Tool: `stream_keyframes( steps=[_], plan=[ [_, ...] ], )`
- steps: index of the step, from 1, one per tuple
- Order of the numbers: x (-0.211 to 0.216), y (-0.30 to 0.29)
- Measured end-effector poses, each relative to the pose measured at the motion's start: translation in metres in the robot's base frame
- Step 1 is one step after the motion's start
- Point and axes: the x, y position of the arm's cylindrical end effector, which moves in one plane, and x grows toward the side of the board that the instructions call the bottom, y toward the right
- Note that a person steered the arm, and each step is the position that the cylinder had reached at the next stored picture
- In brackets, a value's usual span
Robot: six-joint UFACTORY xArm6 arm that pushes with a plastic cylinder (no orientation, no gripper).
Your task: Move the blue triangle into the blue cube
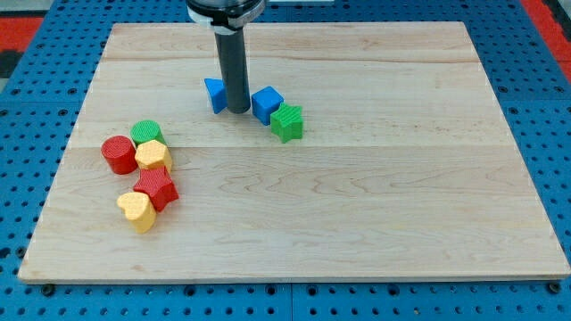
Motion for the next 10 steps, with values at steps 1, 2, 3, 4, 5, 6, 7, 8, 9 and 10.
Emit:
stream_keyframes(
  steps=[1,2,3,4,5,6,7,8,9,10],
  plan=[
    [0.027,-0.002],
    [-0.016,0.04],
    [-0.028,0.074],
    [0.04,0.032],
    [0.086,-0.042],
    [0.056,-0.031],
    [0.028,-0.057],
    [-0.003,-0.043],
    [-0.011,-0.032],
    [-0.009,-0.062]
  ],
)
